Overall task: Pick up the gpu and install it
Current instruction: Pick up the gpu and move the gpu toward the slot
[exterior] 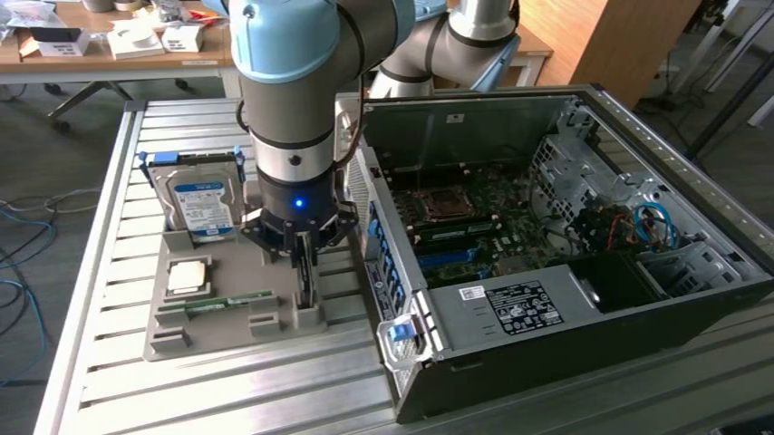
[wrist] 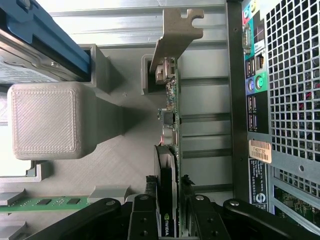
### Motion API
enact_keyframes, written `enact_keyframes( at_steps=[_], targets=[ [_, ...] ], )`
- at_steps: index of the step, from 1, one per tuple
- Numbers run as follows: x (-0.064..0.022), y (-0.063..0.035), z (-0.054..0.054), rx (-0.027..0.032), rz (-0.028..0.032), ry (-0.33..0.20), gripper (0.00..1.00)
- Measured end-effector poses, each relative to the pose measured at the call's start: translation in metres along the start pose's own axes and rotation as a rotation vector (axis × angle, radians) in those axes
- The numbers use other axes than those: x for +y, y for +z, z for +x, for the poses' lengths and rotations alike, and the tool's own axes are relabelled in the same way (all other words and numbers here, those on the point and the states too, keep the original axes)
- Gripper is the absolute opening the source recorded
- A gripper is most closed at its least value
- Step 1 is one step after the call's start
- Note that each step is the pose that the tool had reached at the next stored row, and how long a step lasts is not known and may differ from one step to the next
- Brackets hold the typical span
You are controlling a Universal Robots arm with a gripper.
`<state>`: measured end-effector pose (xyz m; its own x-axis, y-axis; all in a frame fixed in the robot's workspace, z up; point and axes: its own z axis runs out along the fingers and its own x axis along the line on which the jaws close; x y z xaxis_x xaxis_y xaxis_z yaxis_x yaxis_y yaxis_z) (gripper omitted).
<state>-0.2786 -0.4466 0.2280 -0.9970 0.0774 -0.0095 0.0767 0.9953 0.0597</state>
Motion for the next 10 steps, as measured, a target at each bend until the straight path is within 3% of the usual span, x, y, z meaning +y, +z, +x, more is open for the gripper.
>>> enact_keyframes(
  at_steps=[10],
  targets=[
    [0.0000,-0.0008,-0.0001,0.0008,0.0000,0.000,0.32]
  ],
)
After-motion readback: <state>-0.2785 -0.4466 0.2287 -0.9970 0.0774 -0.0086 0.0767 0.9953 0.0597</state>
